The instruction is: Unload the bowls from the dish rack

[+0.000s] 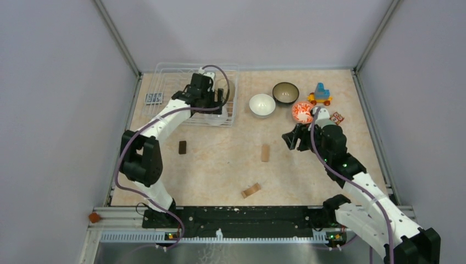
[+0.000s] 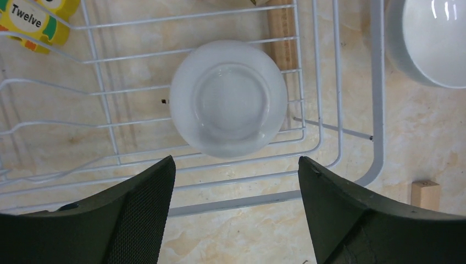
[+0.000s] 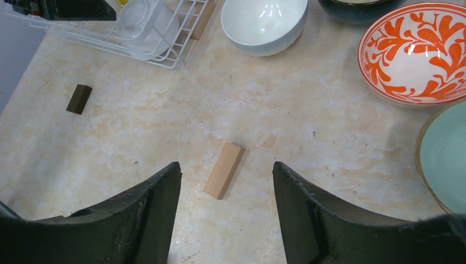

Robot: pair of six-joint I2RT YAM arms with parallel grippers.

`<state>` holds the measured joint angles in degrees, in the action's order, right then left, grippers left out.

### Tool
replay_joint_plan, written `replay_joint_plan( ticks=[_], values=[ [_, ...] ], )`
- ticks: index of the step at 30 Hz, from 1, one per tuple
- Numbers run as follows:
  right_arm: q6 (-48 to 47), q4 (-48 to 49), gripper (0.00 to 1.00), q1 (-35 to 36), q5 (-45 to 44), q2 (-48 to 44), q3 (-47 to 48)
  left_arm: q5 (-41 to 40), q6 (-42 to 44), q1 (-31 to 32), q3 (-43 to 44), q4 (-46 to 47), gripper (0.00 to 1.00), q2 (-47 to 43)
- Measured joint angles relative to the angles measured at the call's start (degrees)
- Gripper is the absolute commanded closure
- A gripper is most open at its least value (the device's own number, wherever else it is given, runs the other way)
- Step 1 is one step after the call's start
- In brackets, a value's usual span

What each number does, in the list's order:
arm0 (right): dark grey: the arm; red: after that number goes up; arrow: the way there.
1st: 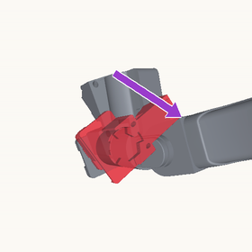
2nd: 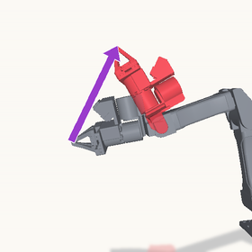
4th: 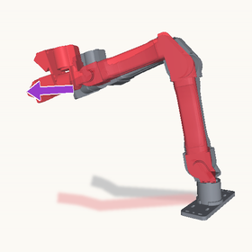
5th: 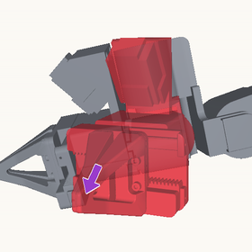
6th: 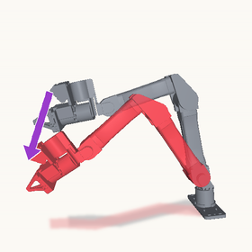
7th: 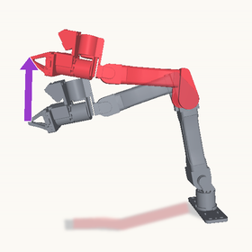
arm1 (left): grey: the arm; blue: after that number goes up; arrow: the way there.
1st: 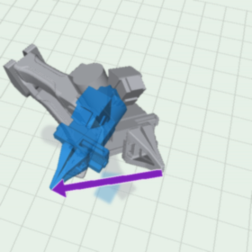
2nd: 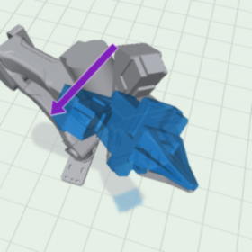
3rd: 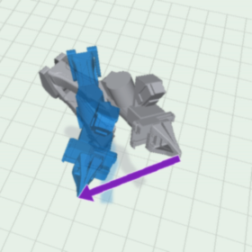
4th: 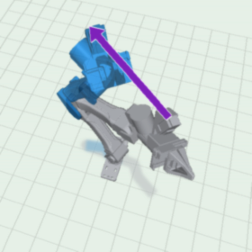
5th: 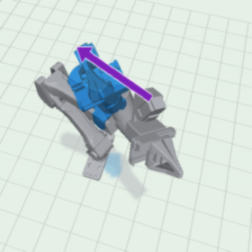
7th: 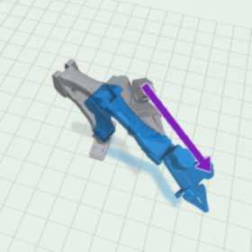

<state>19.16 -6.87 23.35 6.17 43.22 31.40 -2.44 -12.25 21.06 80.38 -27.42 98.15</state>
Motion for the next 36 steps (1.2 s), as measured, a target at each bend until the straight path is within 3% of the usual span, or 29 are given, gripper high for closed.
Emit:
replay_joint_plan(
  ticks=[9, 19, 36],
  values=[
    [0.1, 0.0, 0.39, 0.0, 0.8, 1.5, 0.0, -0.5, -1.9, -0.1, -4.3, -0.3, 0.24, 0.2],
    [0.6, 0.2, 0.38, 0.0, 1.6, 1.5, 0.0, -5.0, -3.5, -0.3, -18.4, -1.1, 0.28, -15.7],
    [1.7, 1.3, 0.39, 0.0, 2.5, 2.0, 0.0, -13.8, -9.5, -0.4, -22.2, -7.8, 0.28, -26.9]
  ],
)
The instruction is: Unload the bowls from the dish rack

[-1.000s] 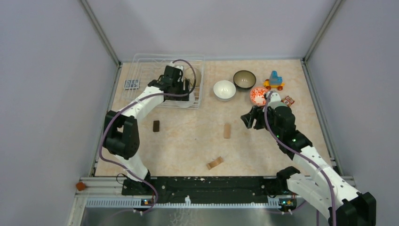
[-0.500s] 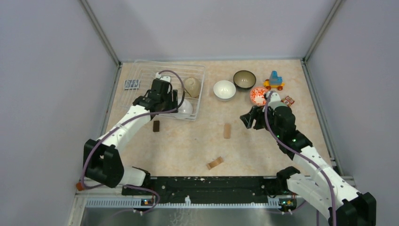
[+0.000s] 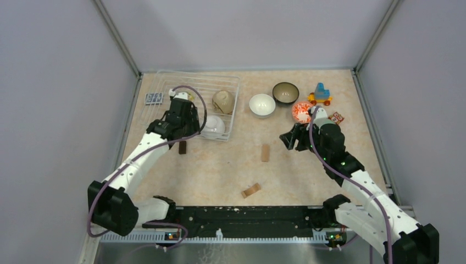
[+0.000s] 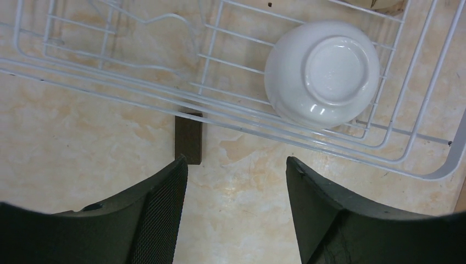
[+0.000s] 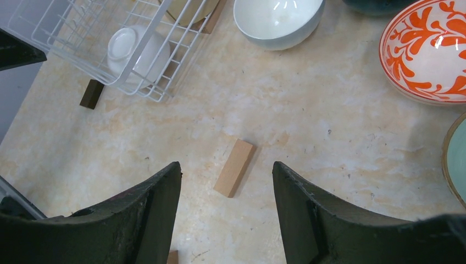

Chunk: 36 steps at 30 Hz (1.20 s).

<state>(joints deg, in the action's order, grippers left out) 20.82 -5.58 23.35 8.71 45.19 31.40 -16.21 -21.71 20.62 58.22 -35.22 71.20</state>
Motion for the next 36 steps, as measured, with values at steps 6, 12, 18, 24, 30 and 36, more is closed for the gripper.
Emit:
replay_joint_plan(
  ticks=[6, 12, 18, 24, 30, 36],
  values=[
    [0.0, 0.0, 0.39, 0.0, 0.0, 0.0, 0.0, 1.5, 1.3, -0.2, -0.3, 2.9, 0.13, -4.3],
    [0.0, -0.1, 0.39, 0.0, 0.0, 0.0, 0.0, 7.4, 4.1, -0.3, 1.9, 6.8, 0.12, -3.2],
    [0.0, -1.3, 0.39, 0.0, -0.1, -0.1, 0.0, 10.7, 5.4, -0.7, 8.2, 8.3, 0.18, 5.6],
    [0.0, -1.9, 0.39, 0.0, -0.1, -0.2, 0.0, 12.4, 6.5, -0.8, 9.7, 8.3, 0.27, 11.8],
    [0.0, -1.9, 0.39, 0.0, 0.0, -0.2, 0.0, 13.3, 7.7, -0.8, 11.8, 8.1, 0.32, 18.2],
    [0.1, -1.9, 0.39, 0.0, 0.0, -0.2, 0.0, 14.7, 8.1, -0.8, 14.3, 7.7, 0.4, 24.2]
  ],
)
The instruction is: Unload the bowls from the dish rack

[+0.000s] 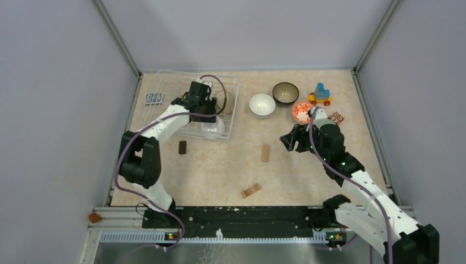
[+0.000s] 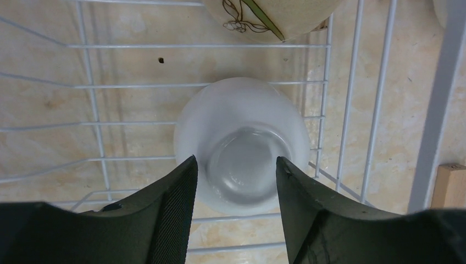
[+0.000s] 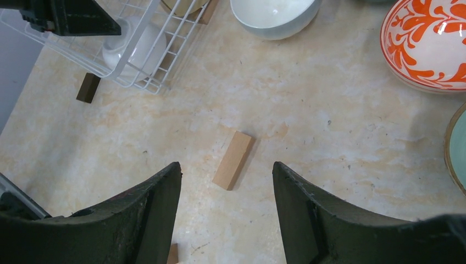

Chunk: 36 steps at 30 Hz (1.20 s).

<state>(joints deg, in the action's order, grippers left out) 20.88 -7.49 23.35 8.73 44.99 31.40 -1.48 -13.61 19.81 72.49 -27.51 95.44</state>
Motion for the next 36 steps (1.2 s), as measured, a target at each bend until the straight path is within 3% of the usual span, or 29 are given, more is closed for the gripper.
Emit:
replay_joint_plan(
  ticks=[19, 27, 36],
  values=[
    [0.2, 0.2, 0.39, 0.0, 1.3, -0.1, 0.0, 2.7, -5.0, -5.0, 4.7, 0.9, 0.57, 7.0],
    [0.2, 0.2, 0.39, 0.0, 1.5, -0.1, 0.0, 6.0, -6.0, -6.3, 4.7, 1.0, 0.56, 7.0],
    [0.2, 0.1, 0.39, 0.0, 1.5, -0.1, 0.0, 7.0, -5.2, -6.3, 3.8, 0.9, 0.42, 0.7]
  ],
)
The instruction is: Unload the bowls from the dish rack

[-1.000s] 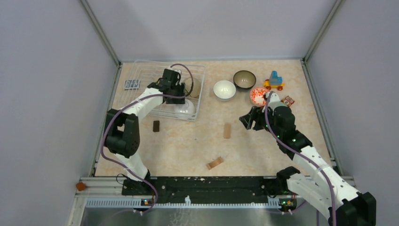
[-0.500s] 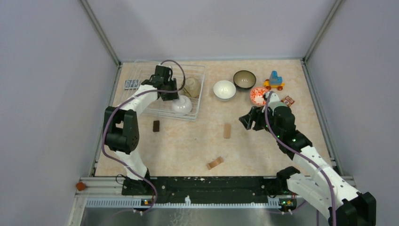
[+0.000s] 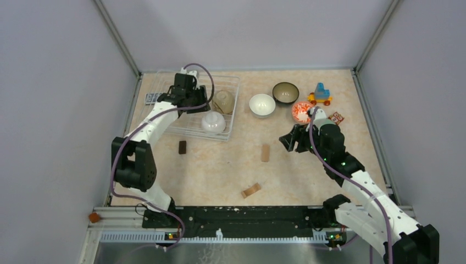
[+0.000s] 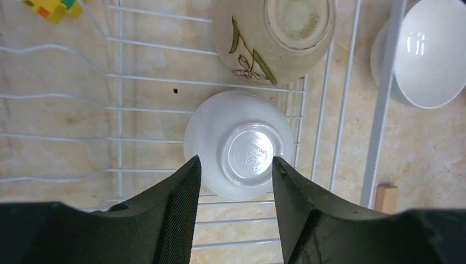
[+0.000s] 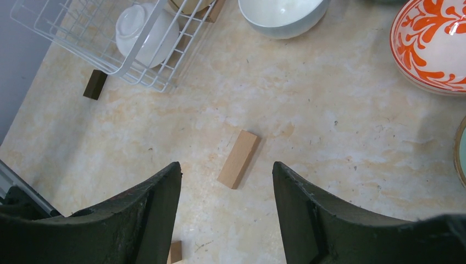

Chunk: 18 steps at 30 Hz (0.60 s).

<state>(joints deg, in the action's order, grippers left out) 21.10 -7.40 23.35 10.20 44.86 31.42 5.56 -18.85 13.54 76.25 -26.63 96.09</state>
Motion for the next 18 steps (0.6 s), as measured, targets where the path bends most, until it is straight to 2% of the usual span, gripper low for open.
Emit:
replay_joint_plan(
  ticks=[4, 7, 8, 14, 18],
  values=[
    [0.0, -0.1, 0.39, 0.0, 0.0, 0.0, 0.1, -0.7, 1.3, 0.0, -0.1, -0.1, 0.25, -4.3],
    [0.0, -0.1, 0.39, 0.0, 0.0, 0.0, 0.1, -2.0, 2.5, 0.0, -2.1, 0.0, 0.05, -8.4],
    [0.0, -0.2, 0.39, 0.0, 0.0, 0.0, 0.1, -2.7, 2.8, 0.0, -4.1, 0.3, 0.02, -11.0],
    [0.0, -0.2, 0.38, 0.0, 0.2, 0.2, 0.2, -3.4, 3.8, -1.0, -10.4, 1.1, 0.01, -18.3],
    [0.0, -0.4, 0.38, 0.0, 0.3, 0.4, 0.2, -0.1, 2.5, -5.9, -12.0, 2.2, 0.01, -19.2]
  ],
)
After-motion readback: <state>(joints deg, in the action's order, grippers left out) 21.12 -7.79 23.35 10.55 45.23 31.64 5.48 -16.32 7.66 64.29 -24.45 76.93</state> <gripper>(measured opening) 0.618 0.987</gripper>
